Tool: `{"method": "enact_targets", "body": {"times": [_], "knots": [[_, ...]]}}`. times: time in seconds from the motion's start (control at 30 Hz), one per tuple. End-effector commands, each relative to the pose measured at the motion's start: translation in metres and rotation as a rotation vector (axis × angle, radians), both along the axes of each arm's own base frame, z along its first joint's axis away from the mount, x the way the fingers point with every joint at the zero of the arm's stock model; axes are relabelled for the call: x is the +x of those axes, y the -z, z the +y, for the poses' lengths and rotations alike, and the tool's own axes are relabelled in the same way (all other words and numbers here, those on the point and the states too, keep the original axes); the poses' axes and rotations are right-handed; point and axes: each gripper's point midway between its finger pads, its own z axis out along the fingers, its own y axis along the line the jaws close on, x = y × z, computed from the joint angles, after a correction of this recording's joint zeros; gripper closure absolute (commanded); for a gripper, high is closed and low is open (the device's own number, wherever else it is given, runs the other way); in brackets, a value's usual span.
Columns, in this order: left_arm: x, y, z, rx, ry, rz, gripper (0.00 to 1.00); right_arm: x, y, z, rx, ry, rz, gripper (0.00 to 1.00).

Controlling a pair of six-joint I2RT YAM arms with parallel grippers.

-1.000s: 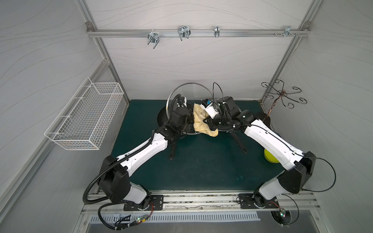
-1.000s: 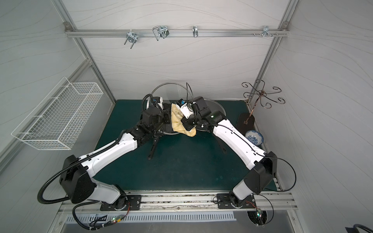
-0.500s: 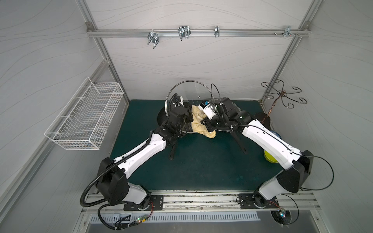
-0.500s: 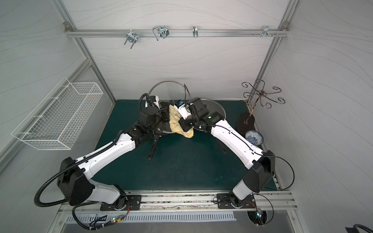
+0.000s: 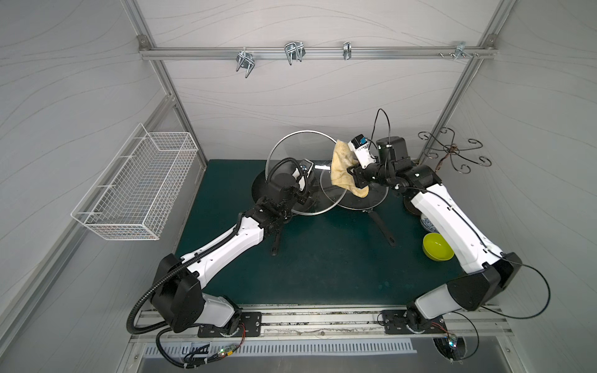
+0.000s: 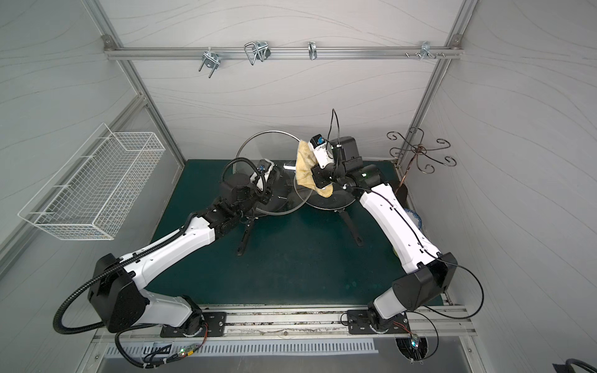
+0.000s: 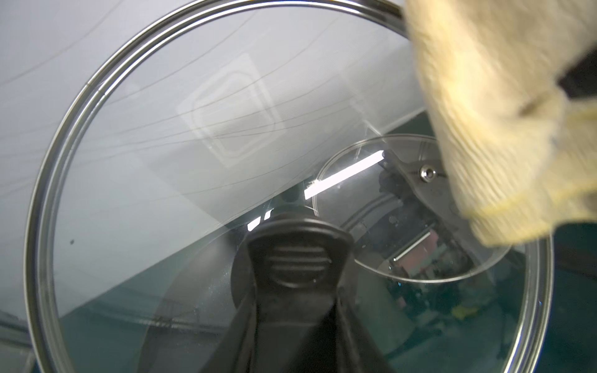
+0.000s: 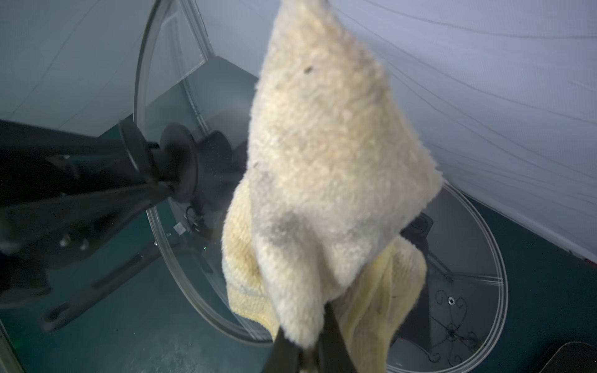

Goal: Wipe the pot lid with a cloth
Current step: Wipe the pot lid.

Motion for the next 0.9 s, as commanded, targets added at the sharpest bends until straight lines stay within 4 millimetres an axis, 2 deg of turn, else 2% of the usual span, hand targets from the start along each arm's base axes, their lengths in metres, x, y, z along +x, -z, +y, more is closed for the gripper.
{"method": "enact_targets", "body": {"times": [0.0,0.13,0.3,0.4,0.57,0.67,0.73,0.87], "knots": [[-0.019,-0.109,-0.013,0.042,0.143,-0.407,1.00,0.013,-0.007,0.005,-0.013,-0.008,-0.034,1.00],[-0.028,-0.090,-0.028,0.197,0.262,-0.415,1.00,0.023,-0.012,0.022,0.007,-0.043,-0.040,1.00],[-0.035,-0.058,-0.040,0.410,0.368,-0.407,1.00,0.032,-0.009,0.053,-0.038,-0.124,-0.062,1.00],[-0.035,-0.052,-0.042,0.463,0.383,-0.412,1.00,0.032,-0.004,0.074,-0.056,-0.174,-0.062,1.00],[-0.029,-0.055,-0.045,0.463,0.377,-0.416,1.00,0.026,0.007,0.115,-0.042,-0.260,-0.044,1.00],[-0.027,-0.055,-0.048,0.459,0.384,-0.414,1.00,0.021,0.008,0.134,0.001,-0.307,-0.027,1.00],[-0.025,-0.056,-0.049,0.440,0.374,-0.407,1.00,0.022,0.007,0.134,0.019,-0.302,-0.020,1.00],[-0.017,-0.065,-0.047,0.350,0.310,-0.395,1.00,0.033,-0.002,0.112,0.028,-0.244,-0.033,1.00]]}}
